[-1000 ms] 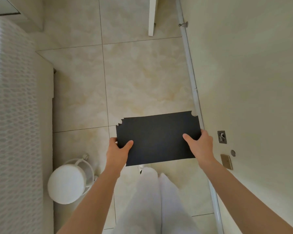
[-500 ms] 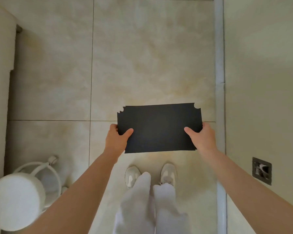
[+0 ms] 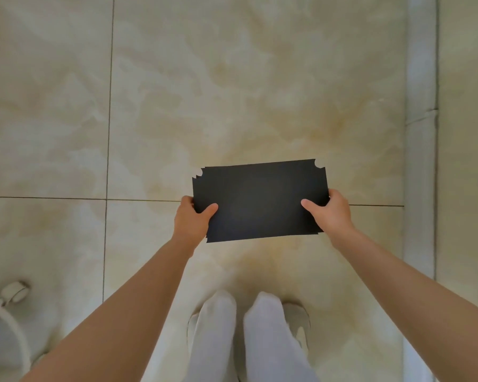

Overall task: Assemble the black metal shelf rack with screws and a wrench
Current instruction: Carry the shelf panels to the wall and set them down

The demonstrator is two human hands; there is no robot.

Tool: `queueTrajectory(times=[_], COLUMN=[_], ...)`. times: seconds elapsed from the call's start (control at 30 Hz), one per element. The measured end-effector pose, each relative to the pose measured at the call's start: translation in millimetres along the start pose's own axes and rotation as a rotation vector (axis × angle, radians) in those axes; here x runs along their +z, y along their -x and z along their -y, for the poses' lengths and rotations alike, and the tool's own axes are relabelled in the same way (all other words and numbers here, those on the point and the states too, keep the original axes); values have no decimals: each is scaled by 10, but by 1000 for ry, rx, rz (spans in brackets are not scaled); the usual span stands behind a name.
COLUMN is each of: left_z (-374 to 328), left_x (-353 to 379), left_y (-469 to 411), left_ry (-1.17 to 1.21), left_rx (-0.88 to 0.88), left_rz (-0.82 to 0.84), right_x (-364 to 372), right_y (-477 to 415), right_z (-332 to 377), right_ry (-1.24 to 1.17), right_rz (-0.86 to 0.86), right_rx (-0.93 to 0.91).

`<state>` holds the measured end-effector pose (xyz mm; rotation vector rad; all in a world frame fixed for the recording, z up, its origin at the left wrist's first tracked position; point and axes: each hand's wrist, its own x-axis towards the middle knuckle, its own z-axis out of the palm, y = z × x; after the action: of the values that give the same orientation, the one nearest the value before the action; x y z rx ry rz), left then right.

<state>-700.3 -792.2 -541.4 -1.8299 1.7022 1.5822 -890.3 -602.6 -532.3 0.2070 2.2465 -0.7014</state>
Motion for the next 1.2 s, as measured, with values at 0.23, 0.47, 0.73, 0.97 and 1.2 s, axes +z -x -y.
queueTrajectory(times=[0.23, 0.47, 0.73, 0.97, 1.2], left_z=[-9, -132, 5, -125, -636], left_x=[179, 330, 487, 401, -20], left_y=[-294, -484, -501, -442, 89], left_ry=[-21, 16, -74, -221, -381], left_rx=[18, -24, -40, -40, 12], left_rz=[-22, -31, -9, 34, 46], right_x=[81, 28, 8, -74, -460], right_y=[-414, -803, -946, -859, -205], right_z=[62, 185, 92, 90, 341], right_ry=[55, 81, 106, 261, 416], right_rz=[10, 34, 59, 55, 74], right_rx=[-44, -66, -89, -48, -108])
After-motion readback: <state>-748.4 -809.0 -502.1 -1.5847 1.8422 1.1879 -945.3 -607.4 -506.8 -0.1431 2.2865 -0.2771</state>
